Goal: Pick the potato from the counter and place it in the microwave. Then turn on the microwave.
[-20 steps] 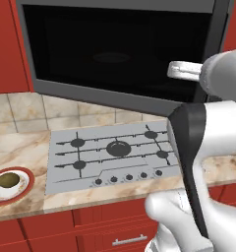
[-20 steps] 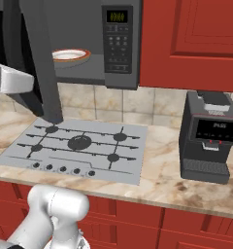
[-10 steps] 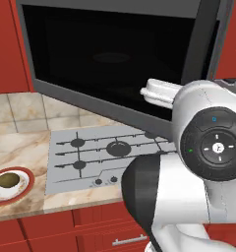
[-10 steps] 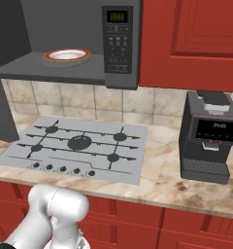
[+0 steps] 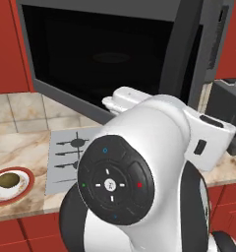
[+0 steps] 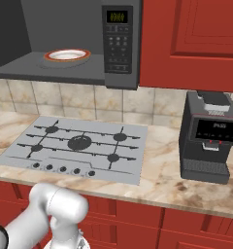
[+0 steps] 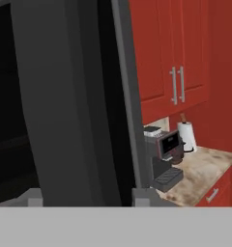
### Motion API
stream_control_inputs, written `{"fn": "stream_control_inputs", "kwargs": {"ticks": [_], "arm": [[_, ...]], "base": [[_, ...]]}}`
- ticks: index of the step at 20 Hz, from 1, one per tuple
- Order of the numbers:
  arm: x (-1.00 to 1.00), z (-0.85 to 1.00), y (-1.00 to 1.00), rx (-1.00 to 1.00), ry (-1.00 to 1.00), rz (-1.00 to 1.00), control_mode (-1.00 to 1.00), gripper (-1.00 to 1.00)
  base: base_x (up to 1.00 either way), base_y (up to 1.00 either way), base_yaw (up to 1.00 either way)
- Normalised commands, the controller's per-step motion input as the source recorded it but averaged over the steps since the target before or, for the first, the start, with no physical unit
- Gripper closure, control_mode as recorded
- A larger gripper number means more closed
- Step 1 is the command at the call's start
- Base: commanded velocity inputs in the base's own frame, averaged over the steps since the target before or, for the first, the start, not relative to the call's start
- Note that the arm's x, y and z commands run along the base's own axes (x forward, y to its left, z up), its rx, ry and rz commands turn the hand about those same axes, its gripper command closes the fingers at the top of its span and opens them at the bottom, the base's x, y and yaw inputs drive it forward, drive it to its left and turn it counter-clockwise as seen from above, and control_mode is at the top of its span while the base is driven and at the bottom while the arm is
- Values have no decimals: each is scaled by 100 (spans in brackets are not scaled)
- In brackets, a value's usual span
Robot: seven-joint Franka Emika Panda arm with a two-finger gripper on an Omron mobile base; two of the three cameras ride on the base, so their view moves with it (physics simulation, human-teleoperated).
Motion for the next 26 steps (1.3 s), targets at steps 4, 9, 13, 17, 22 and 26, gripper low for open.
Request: {"fn": "stream_control_inputs", "kwargs": {"ticks": [4, 9, 13, 17, 22, 26], "arm": [[-24, -3, 0, 0, 0, -10, -100, -100], [-58, 0, 0, 0, 0, -1, -100, -100], [-68, 0, 0, 0, -4, 3, -100, -100], [-12, 0, 2, 0, -5, 20, -100, -100], [0, 0, 14, 0, -1, 35, -100, -100], [-18, -3, 11, 0, -2, 43, -100, -100]], "base": [[0, 0, 0], [0, 0, 0], [0, 0, 0], [0, 0, 0], [0, 0, 0], [0, 0, 0]]}}
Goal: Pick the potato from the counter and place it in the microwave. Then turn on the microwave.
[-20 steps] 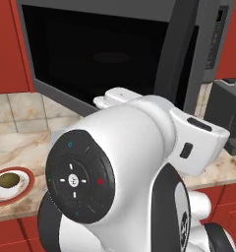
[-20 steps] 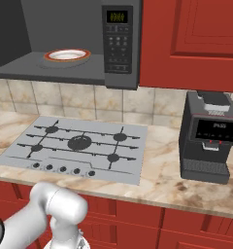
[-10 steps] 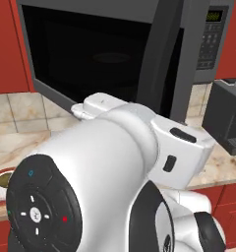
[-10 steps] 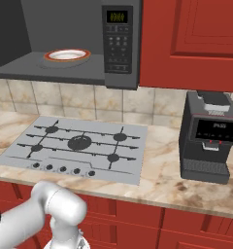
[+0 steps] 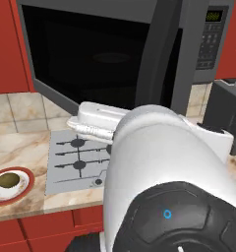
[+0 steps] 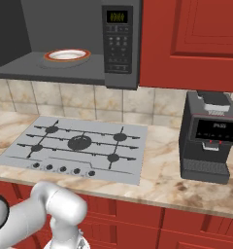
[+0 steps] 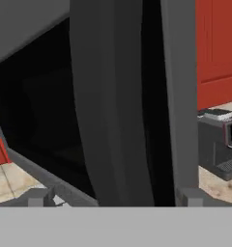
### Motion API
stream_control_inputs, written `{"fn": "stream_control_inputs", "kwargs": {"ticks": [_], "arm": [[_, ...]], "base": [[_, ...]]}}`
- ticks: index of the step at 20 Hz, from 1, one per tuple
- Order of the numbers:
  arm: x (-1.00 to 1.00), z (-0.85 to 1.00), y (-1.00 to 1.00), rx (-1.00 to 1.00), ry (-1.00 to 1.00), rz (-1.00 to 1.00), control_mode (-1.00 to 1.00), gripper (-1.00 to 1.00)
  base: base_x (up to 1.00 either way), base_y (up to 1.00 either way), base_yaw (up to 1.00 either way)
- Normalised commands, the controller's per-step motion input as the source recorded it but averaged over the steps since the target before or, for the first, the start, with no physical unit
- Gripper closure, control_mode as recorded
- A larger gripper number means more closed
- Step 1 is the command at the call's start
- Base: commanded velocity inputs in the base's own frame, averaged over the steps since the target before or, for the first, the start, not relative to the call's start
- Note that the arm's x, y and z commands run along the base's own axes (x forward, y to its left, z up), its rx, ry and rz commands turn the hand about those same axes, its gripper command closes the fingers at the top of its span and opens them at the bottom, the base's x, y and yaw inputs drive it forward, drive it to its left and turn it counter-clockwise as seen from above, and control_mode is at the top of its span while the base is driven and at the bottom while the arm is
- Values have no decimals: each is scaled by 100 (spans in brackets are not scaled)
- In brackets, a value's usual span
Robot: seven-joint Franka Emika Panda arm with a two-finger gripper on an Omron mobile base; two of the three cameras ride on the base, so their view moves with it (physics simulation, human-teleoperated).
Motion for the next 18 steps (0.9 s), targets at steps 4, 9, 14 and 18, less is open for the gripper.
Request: {"fn": "stream_control_inputs", "kwargs": {"ticks": [4, 9, 14, 18], "arm": [[-97, 0, -3, 0, -23, 24, -100, -100], [-98, 4, -49, 0, -29, 3, -100, -100], [-24, 17, -98, 0, -7, -2, -100, -100], [1, 14, -99, 15, 8, -3, -100, -100]], "base": [[0, 0, 0], [0, 0, 0], [0, 0, 0], [0, 0, 0]]}}
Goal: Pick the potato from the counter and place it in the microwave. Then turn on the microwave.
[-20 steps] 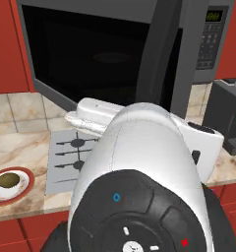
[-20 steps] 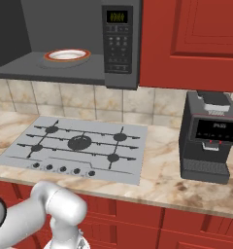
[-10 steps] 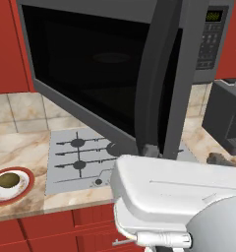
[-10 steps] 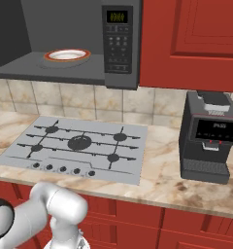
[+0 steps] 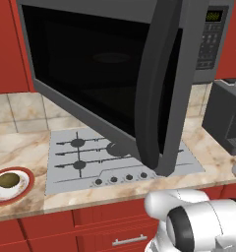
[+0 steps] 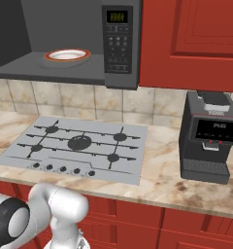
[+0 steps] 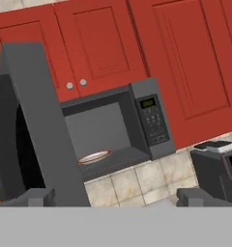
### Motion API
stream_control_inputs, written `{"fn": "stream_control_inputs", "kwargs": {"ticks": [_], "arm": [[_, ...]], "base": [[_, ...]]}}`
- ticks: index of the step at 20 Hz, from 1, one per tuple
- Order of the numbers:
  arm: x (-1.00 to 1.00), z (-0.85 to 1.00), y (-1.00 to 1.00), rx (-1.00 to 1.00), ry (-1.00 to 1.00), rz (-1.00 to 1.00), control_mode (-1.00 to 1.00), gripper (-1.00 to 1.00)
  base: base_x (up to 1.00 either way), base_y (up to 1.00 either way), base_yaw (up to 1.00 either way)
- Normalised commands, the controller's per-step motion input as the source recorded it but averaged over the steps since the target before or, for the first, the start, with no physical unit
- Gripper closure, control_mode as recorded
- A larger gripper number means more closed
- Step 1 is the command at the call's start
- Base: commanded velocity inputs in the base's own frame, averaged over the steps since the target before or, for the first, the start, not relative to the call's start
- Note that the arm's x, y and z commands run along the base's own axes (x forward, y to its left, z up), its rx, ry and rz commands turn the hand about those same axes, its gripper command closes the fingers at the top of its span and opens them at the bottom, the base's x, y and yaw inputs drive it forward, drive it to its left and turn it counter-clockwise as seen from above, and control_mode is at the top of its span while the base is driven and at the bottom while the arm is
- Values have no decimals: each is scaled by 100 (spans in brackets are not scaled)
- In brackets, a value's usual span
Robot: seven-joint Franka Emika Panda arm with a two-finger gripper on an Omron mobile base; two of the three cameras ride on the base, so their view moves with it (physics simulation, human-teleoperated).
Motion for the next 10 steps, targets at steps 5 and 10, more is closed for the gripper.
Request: {"fn": "stream_control_inputs", "kwargs": {"ticks": [5, 10], "arm": [[12, 5, -85, 23, 27, -4, -100, -100], [20, 0, -61, 26, 45, -1, -100, -100]], "base": [[0, 0, 0], [0, 0, 0]]}}
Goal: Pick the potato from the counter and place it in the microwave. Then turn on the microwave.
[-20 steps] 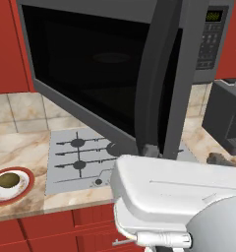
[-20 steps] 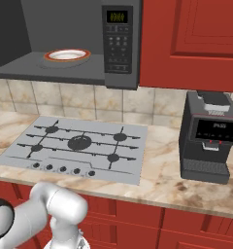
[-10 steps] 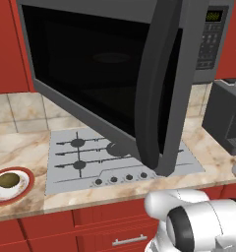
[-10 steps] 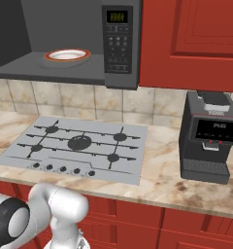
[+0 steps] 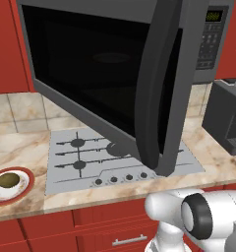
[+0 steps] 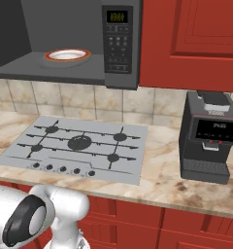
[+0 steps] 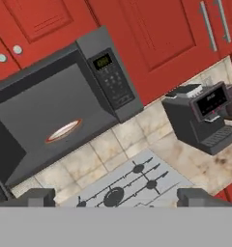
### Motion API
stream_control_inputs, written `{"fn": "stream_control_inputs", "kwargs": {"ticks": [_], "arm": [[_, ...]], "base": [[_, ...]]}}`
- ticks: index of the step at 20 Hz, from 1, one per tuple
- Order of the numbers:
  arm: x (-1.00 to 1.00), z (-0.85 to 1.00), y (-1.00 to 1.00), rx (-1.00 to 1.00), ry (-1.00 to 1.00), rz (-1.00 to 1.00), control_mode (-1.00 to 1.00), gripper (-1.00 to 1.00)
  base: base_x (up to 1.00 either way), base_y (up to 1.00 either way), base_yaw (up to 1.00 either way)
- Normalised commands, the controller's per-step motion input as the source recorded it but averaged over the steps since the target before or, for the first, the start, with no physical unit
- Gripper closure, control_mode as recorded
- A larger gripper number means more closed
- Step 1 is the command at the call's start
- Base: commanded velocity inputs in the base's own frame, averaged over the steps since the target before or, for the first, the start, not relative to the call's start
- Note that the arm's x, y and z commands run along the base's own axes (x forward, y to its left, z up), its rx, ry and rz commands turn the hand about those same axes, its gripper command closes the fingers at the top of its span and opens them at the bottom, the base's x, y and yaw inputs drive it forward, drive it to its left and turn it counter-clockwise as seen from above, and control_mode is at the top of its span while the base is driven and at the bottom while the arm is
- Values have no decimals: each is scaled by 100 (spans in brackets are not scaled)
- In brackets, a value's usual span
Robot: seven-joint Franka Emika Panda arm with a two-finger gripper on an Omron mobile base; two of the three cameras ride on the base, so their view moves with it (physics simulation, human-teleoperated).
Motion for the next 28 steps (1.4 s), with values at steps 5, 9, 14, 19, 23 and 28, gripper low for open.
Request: {"fn": "stream_control_inputs", "kwargs": {"ticks": [5, 9, 14, 19, 23, 28], "arm": [[51, 0, -37, 25, 62, -1, -100, -100], [55, -1, -26, 23, 69, -1, -100, -100], [37, -14, -10, 22, 60, 0, -100, -100], [17, -17, 0, 30, 23, 13, -100, -100], [28, -14, 12, 37, 2, 31, -100, -100], [62, -10, 19, 30, 2, 30, -100, -100]], "base": [[0, 0, 0], [0, 0, 0], [0, 0, 0], [0, 0, 0], [0, 0, 0], [0, 0, 0]]}}
